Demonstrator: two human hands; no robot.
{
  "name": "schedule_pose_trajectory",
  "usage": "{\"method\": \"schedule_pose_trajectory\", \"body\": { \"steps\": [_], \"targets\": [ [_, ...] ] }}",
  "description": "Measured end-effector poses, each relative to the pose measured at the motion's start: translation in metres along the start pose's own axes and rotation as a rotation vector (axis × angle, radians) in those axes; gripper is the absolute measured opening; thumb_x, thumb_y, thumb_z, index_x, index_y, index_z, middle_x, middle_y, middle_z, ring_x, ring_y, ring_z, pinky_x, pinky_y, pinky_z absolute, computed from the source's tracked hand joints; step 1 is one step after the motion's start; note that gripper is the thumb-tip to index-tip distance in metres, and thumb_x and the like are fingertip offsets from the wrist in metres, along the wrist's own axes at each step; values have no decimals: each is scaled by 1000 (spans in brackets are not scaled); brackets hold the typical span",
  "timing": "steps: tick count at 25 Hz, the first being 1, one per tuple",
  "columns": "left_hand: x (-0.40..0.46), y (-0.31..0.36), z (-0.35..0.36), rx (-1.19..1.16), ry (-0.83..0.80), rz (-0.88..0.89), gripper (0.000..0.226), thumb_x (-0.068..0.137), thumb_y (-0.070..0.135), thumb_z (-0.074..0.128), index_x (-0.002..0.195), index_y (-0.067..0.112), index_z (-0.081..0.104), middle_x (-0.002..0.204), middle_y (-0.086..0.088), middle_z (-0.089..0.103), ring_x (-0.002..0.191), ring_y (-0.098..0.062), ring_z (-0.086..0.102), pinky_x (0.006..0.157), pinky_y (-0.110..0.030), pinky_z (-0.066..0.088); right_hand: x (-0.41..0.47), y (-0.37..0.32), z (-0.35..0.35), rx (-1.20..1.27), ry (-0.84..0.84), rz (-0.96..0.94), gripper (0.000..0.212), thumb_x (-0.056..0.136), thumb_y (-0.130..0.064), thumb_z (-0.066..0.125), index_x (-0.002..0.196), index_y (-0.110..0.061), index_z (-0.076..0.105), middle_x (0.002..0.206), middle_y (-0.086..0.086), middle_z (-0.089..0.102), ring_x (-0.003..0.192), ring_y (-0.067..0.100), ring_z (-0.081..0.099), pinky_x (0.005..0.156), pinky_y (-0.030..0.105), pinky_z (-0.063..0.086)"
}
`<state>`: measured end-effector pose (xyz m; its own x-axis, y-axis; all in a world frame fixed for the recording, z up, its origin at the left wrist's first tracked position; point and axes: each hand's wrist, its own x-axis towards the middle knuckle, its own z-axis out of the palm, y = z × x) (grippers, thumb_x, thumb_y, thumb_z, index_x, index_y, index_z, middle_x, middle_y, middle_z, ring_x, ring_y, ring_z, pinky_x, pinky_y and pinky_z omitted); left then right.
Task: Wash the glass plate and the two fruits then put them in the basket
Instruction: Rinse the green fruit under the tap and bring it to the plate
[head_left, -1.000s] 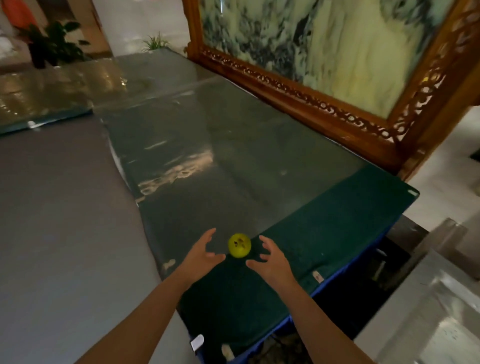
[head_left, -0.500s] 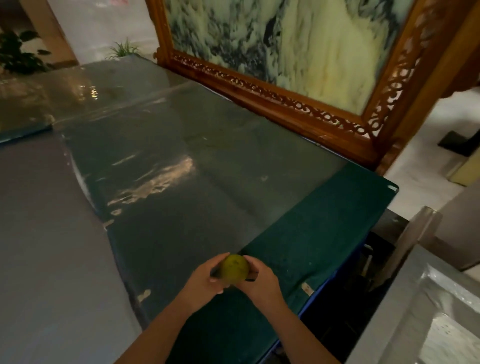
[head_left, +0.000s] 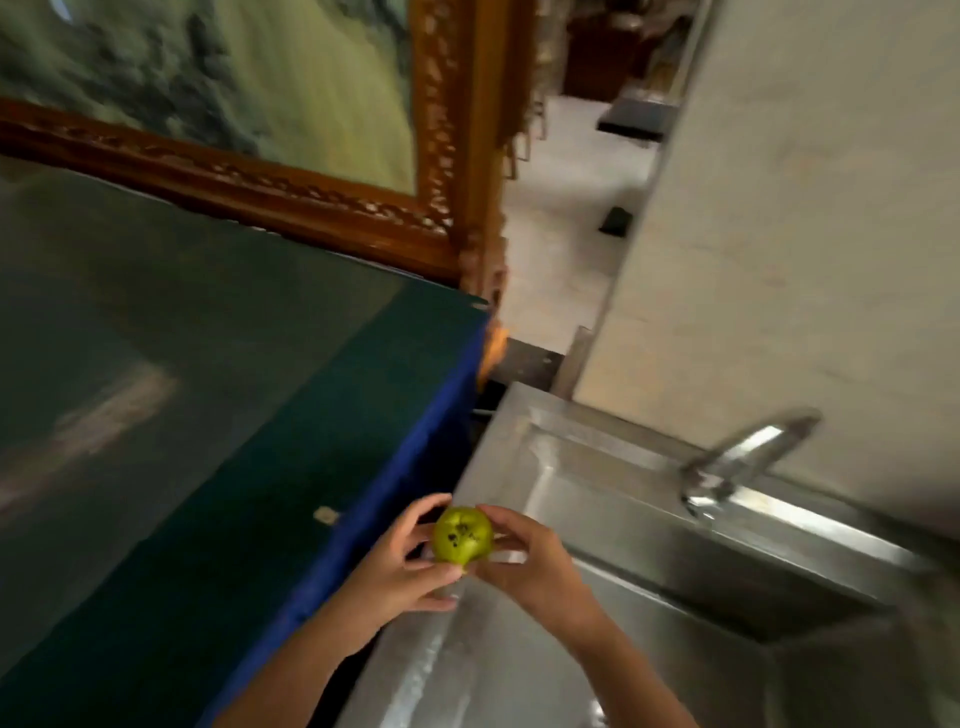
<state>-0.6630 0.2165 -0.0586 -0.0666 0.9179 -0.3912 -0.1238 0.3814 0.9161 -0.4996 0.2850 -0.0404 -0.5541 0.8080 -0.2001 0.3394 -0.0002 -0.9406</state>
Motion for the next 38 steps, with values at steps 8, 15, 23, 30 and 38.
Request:
{"method": "schedule_pose_trajectory", "body": {
  "steps": [8, 15, 23, 30, 38],
  "targets": [
    [53, -43, 174, -160, -11, -45, 59, 64, -9, 73, 106, 27, 55, 111, -3, 55, 81, -13, 64, 60, -26, 59, -72, 122, -174, 635, 517, 430, 15, 93, -5, 42, 91, -14, 54, 86, 3, 54, 77, 13, 54, 83, 31, 46],
    [85, -30, 207, -87, 68, 34, 54, 72, -13, 67, 113, 20, 54, 112, -3, 56, 82, -14, 67, 74, -29, 58, -22, 129, -211, 1066, 579, 617, 20, 92, -4, 37, 94, 7, 54, 149, 28, 27, 139, 38, 28, 114, 42, 26],
    [104, -27, 209, 41, 114, 125, 57, 70, -11, 69, 113, 23, 53, 107, 2, 56, 73, -2, 68, 71, -19, 55, -6, 121, -238, 1209, 482, 609, 38, 93, -3, 26, 122, 5, 49, 142, 16, 46, 131, 26, 43, 105, 37, 33],
    [114, -26, 213, 81, 41, 153, 55, 70, 0, 73, 98, 43, 56, 116, 7, 58, 84, -7, 71, 66, -18, 55, -22, 138, -200, 566, 134, 279, 50, 83, -6, 61, 130, -20, 50, 117, 0, 65, 104, 20, 62, 90, 36, 49],
    [113, -21, 200, 131, -49, 150, 56, 74, 1, 71, 119, 29, 53, 110, 6, 67, 98, -12, 67, 81, -30, 56, -28, 136, -189, 588, 75, -36, 41, 77, 4, 66, 114, -13, 64, 101, -2, 73, 92, 13, 69, 77, 20, 54]
  ]
}}
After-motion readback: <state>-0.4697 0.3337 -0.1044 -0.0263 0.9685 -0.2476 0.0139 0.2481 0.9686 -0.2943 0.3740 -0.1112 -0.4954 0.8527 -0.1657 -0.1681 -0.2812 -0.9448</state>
